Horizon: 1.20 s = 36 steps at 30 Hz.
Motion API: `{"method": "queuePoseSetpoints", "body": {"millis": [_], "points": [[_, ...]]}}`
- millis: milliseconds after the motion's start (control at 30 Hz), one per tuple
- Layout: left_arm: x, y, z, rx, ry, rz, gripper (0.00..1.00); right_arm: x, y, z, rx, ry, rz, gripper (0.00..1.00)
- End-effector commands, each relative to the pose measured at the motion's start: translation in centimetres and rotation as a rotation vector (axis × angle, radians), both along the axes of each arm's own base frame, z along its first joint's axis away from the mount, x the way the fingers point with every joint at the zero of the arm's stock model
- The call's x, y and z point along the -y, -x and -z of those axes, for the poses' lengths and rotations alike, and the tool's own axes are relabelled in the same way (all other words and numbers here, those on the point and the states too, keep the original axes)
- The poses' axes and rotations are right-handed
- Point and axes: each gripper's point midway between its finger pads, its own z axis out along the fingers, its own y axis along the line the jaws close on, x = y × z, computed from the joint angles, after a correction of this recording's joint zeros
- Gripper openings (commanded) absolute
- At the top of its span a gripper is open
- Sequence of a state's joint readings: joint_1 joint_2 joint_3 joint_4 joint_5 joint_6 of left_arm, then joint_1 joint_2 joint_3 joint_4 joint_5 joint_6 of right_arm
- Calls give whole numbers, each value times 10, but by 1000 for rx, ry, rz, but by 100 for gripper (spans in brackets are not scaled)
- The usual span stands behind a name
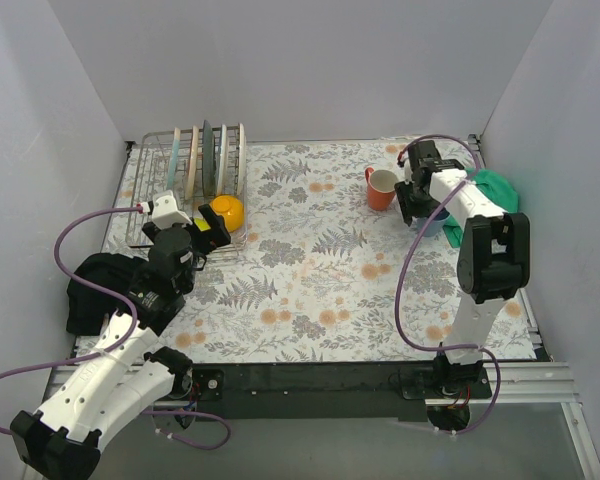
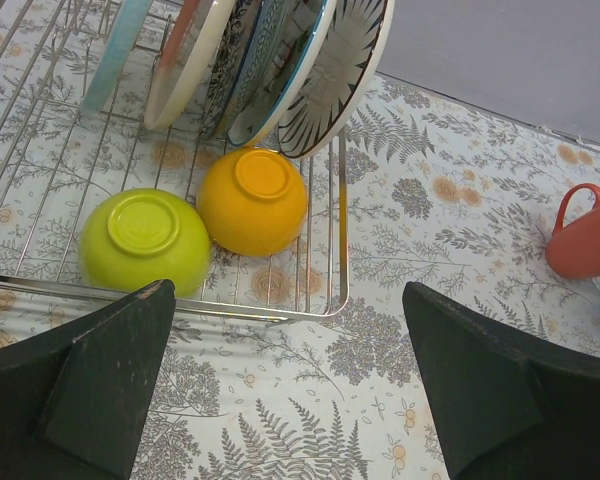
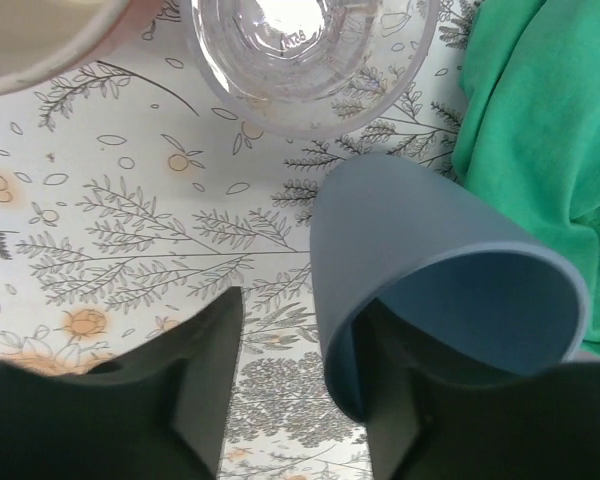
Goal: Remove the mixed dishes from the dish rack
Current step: Place the cup at the center of the board, then pick up the plate from the dish rack.
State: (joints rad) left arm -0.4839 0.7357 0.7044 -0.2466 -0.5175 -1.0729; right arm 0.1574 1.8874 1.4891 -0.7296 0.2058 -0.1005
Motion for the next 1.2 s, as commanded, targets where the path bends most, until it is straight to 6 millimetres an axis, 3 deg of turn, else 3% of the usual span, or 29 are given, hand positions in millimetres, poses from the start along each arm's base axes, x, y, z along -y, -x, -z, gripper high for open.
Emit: {"method": "queuePoseSetpoints", "body": {"millis": [0,133,400,533,600,633,667,733,800,833,867,1033,1167], "points": [[-1,1,-2,14,-11,-3,98,-9,-8,-47,126,-68,6,61],[-1,1,-1,14,-12,-1,98,-15,0,-75,190,-114,6,76],[2,-1,4,2,-9,11,98,-33,26,-172,488,-275,-37,86],[9,-3,3,-30,2,32,98,-39,58,-206,644,-366,-69,93],[10,-6,5,-57,-13,31,98,-40,66,-212,694,-387,-73,94],[10,-8,-5,-48,-15,24,98,-41,72,-230,772,-408,-95,96],[7,-9,-3,-64,-32,7,98,-41,77,-219,763,-416,-89,96],[7,-15,-10,-70,-59,2,98,-44,85,-232,842,-444,-112,96],[6,-21,-9,-92,-82,-17,98,-44,91,-220,849,-457,-105,96],[5,-24,-11,-95,-90,-21,98,-45,94,-228,896,-470,-127,96],[2,-28,-20,-89,-90,-34,98,-46,96,-213,887,-459,-148,95],[-9,-53,-22,-131,-93,-66,98,-49,111,-208,948,-506,-160,98],[-47,-76,-30,-125,-27,-166,98,-55,120,-204,972,-526,-210,98]]}}
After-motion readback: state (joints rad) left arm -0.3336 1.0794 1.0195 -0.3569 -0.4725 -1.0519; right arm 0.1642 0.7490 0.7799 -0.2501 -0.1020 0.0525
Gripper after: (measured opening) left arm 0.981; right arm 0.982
